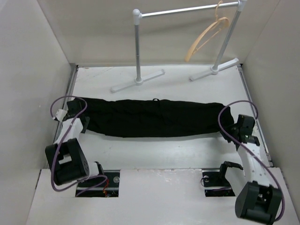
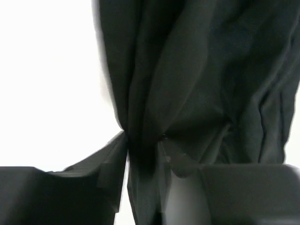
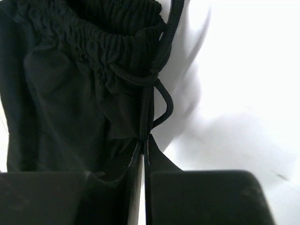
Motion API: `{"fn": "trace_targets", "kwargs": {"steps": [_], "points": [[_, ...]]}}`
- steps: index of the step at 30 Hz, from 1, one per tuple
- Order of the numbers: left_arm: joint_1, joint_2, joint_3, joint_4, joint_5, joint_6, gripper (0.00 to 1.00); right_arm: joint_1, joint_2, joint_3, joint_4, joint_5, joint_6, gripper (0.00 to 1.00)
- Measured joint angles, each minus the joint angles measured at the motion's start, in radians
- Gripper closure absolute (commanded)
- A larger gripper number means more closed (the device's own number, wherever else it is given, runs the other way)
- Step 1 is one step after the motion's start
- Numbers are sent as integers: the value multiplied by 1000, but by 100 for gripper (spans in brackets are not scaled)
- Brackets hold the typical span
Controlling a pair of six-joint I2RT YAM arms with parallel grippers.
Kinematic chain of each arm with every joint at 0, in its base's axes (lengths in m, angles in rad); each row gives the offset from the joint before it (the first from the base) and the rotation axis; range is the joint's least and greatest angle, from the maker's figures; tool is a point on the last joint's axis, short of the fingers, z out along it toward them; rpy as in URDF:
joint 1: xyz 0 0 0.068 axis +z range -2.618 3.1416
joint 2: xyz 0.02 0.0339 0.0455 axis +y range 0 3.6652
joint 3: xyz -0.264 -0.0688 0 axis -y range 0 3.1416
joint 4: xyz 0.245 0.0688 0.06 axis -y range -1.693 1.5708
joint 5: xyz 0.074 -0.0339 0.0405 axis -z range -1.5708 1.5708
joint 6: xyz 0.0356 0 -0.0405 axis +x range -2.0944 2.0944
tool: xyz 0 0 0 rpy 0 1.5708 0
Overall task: Place the trousers on the hanger
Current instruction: Fold the trousers at the center of the board.
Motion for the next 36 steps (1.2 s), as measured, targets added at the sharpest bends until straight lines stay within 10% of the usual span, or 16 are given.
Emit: {"fn": "trace_targets", "kwargs": {"steps": [7,17,29,36], "points": [[-6,-188,-41,-151,-65,50,46,14,-113,-6,-119,1,-36,27],[-381,-265,72,-128,-93,67,46,-75,-81,61,-166,97,-87,12],[-642,-160,69,2,-46,66,46,-135,265,68,109,92,-94,19],[-620,-160,41,27,-4,66,46,-135,433,101,265,47,-87,74]]}}
